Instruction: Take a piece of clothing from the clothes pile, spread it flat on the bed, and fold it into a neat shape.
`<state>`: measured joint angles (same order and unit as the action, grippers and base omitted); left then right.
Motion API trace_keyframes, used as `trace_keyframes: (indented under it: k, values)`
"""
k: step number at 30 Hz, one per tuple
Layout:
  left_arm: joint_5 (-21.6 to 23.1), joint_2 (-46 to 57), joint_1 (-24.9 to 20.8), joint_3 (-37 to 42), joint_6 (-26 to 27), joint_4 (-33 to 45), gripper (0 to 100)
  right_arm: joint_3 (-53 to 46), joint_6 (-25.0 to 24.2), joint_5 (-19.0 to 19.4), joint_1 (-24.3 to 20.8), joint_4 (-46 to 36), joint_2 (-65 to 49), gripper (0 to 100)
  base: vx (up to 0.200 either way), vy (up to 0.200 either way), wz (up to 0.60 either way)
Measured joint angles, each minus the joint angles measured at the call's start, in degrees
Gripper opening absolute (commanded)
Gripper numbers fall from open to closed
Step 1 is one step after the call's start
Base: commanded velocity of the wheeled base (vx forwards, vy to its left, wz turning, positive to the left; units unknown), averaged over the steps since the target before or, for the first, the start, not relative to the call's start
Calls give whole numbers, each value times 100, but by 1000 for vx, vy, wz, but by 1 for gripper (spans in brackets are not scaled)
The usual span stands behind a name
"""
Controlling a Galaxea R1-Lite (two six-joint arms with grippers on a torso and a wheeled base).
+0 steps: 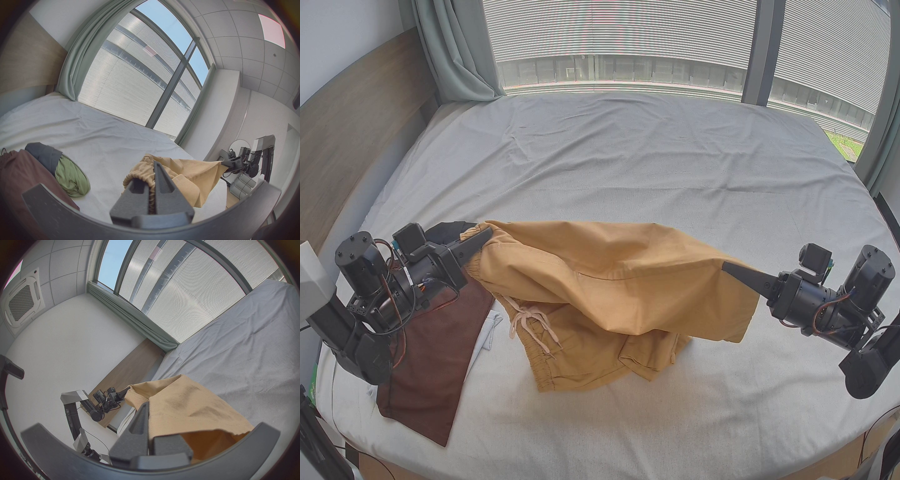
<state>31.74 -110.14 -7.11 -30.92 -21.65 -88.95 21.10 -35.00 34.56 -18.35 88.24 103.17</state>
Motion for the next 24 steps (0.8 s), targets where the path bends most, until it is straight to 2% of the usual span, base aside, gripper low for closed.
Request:
trace_keyframes:
  k: [10,24]
  values:
    - [252,94,276,-141,-10,-2,0,41,-57,-18,29,-2,-205,0,0,0,0]
    - [282,72,461,-229,-13,-2,0,148,-99,-22,276,4,-243,0,0,0,0]
